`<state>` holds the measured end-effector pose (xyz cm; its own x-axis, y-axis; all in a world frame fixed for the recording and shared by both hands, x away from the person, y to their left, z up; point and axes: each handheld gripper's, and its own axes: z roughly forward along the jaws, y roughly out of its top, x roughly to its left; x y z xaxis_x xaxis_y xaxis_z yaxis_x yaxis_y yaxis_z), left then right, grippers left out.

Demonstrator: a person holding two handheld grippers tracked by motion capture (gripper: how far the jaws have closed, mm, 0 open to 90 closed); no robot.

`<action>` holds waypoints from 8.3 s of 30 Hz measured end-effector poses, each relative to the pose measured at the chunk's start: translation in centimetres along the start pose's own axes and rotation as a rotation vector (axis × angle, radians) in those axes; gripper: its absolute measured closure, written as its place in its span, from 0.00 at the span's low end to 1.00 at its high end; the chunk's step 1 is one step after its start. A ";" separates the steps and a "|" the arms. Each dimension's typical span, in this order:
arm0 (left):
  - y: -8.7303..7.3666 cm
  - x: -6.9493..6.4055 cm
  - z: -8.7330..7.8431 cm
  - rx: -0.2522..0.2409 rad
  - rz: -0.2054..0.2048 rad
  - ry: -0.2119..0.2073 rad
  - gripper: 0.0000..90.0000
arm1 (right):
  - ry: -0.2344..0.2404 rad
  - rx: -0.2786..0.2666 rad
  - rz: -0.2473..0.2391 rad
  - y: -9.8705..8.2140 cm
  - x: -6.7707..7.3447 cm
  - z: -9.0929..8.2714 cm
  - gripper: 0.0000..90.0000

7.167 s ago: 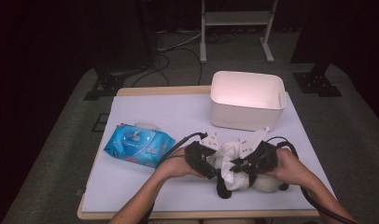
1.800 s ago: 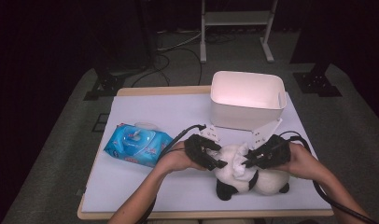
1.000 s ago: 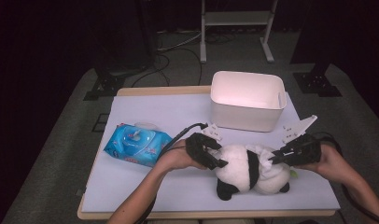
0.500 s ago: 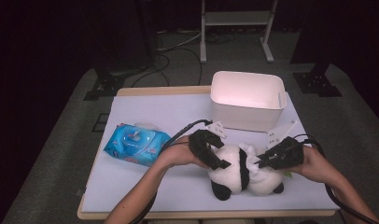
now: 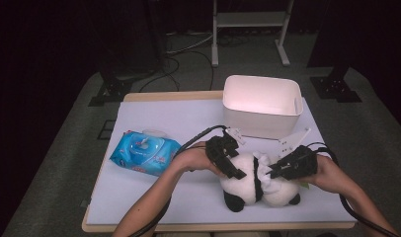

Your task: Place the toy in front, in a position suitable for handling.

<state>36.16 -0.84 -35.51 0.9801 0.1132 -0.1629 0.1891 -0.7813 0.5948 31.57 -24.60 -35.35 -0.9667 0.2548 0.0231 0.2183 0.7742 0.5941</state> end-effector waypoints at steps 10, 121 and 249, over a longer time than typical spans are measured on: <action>0.1 0.0 0.7 0.006 0.021 -0.005 0.36 | 0.009 -0.009 0.008 0.0 -0.4 0.3 0.88; 1.2 0.7 -3.8 0.059 0.034 0.059 0.29 | -0.043 -0.037 -0.031 0.1 0.2 0.4 0.88; -1.9 -3.0 -5.3 0.017 0.136 0.108 0.09 | 0.020 -0.043 -0.014 1.5 -0.2 -0.3 0.89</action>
<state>33.19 3.51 -32.00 0.9975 0.0701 0.0045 0.0539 -0.8041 0.5920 32.09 -23.68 -34.21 -0.9723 0.2317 0.0306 0.1990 0.7522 0.6281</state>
